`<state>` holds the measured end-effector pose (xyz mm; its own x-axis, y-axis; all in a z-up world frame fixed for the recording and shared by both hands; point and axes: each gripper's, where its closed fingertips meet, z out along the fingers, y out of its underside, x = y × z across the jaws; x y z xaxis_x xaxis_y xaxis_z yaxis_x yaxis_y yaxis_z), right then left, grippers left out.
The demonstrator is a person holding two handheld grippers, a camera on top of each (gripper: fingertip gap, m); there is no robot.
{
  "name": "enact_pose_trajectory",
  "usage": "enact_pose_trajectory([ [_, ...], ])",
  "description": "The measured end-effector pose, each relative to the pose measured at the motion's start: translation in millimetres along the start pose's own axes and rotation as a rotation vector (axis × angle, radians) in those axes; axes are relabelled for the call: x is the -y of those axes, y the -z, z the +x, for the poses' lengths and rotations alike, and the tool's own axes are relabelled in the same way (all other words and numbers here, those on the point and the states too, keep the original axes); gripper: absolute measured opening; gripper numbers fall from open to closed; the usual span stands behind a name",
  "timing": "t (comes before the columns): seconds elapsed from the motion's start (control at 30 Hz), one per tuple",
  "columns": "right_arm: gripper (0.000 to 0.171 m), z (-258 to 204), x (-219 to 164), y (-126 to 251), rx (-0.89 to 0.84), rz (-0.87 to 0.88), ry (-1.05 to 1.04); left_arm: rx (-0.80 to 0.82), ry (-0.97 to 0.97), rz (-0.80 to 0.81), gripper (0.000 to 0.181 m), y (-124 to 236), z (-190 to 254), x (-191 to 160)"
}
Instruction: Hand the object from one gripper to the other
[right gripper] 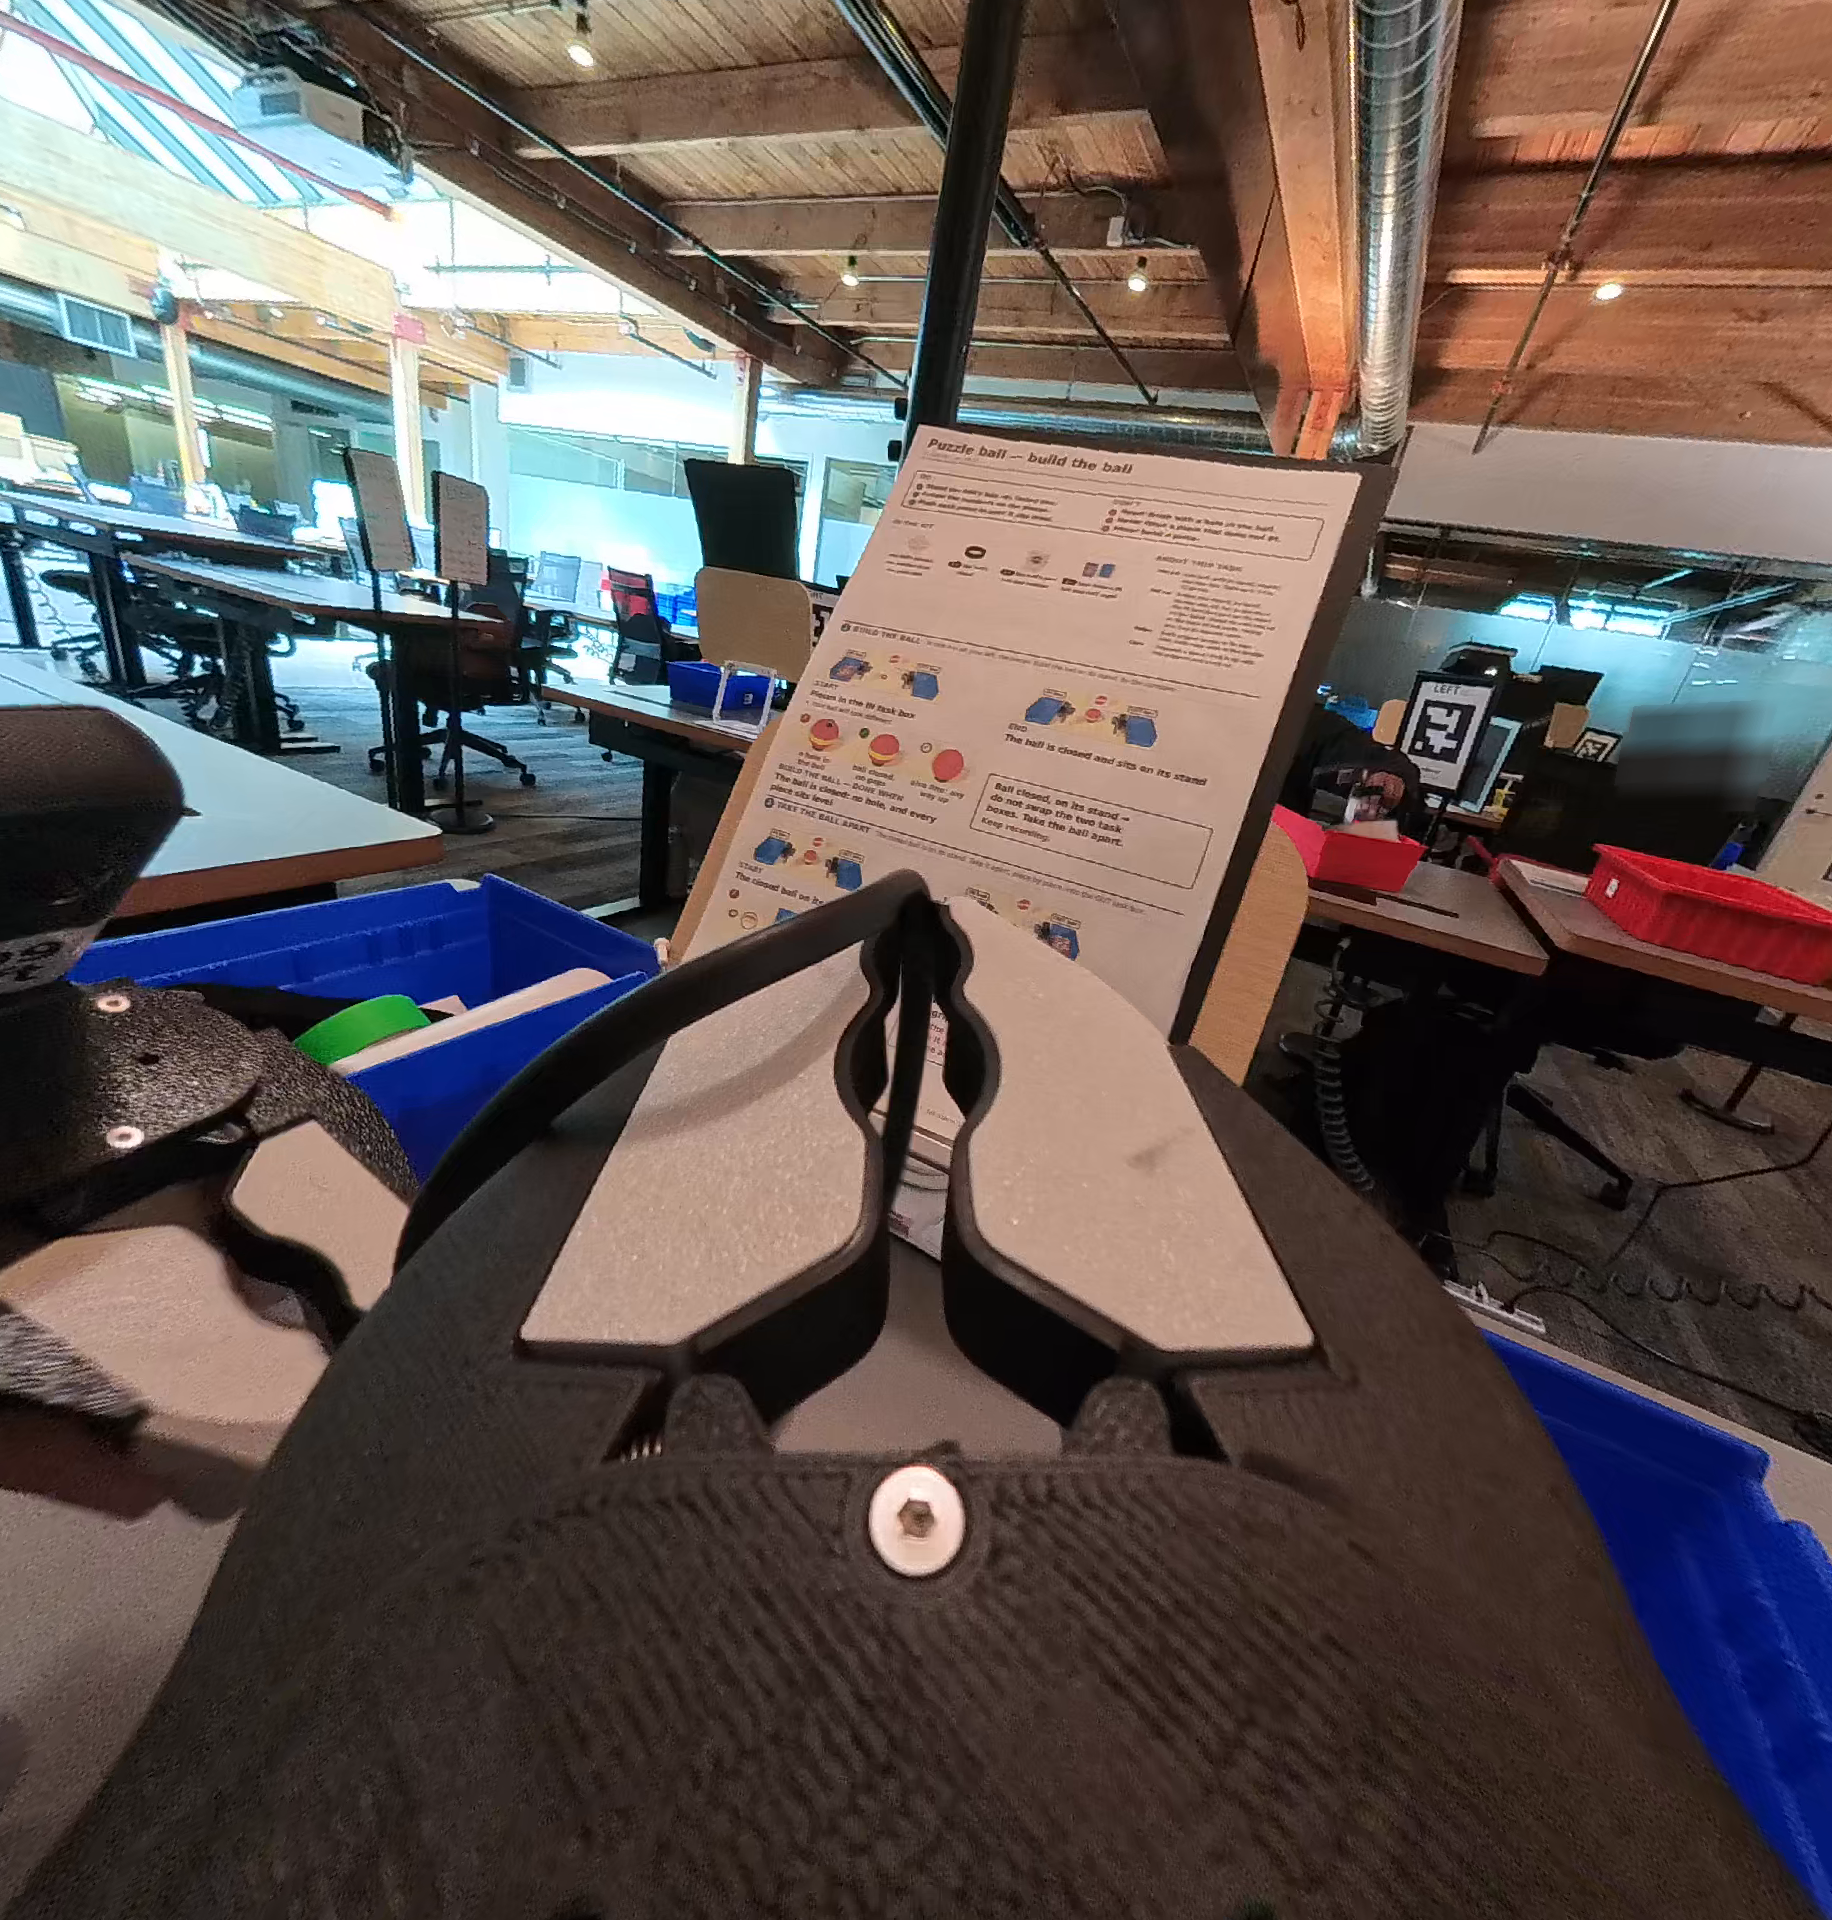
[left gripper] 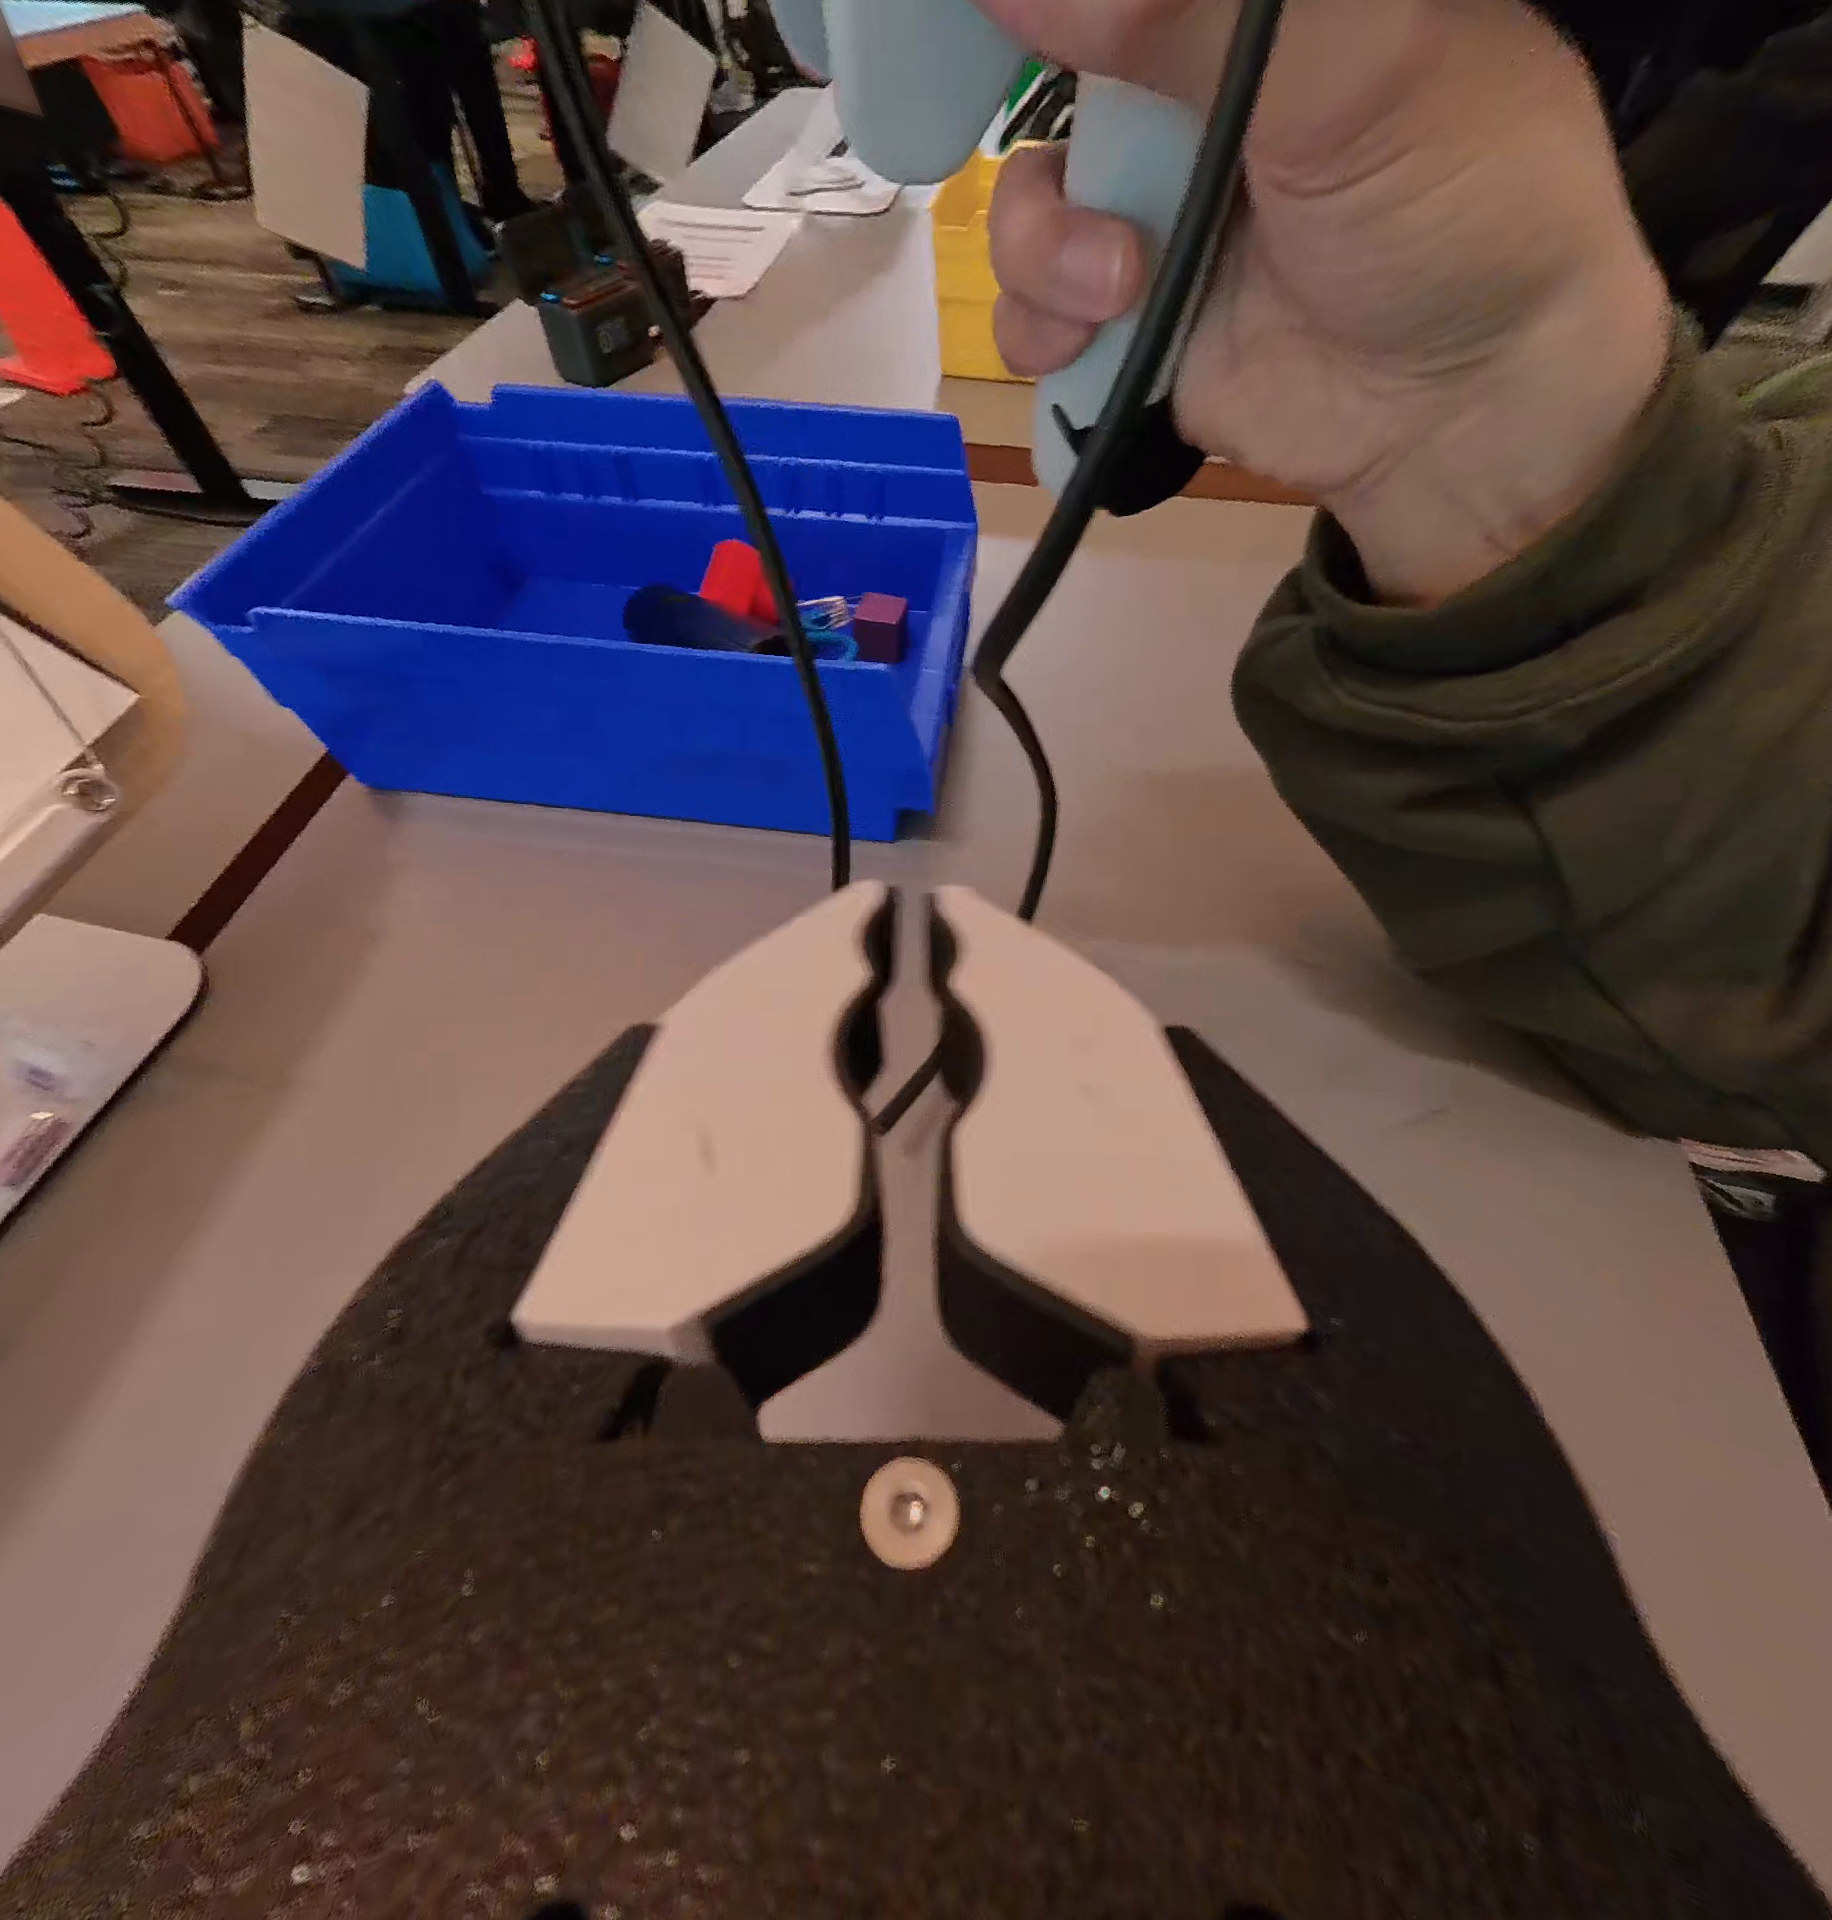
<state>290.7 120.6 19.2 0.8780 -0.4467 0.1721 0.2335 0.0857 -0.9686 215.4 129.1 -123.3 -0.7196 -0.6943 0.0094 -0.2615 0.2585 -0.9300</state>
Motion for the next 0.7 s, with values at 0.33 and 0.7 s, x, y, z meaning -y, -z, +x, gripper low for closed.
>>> enact_pose_trajectory([
  [0.33,0.006,-17.1,9.7,0.6,0.069,0.028,-0.010,0.159,-0.097,-0.123,0.054,-17.7,-16.5,-22.5],
  [0.7,0.005,-20.8,16.7,3.3,0.096,0.063,-0.039,0.096,-0.072,-0.166,0.003,-32.3,-6.2,-34.1],
])
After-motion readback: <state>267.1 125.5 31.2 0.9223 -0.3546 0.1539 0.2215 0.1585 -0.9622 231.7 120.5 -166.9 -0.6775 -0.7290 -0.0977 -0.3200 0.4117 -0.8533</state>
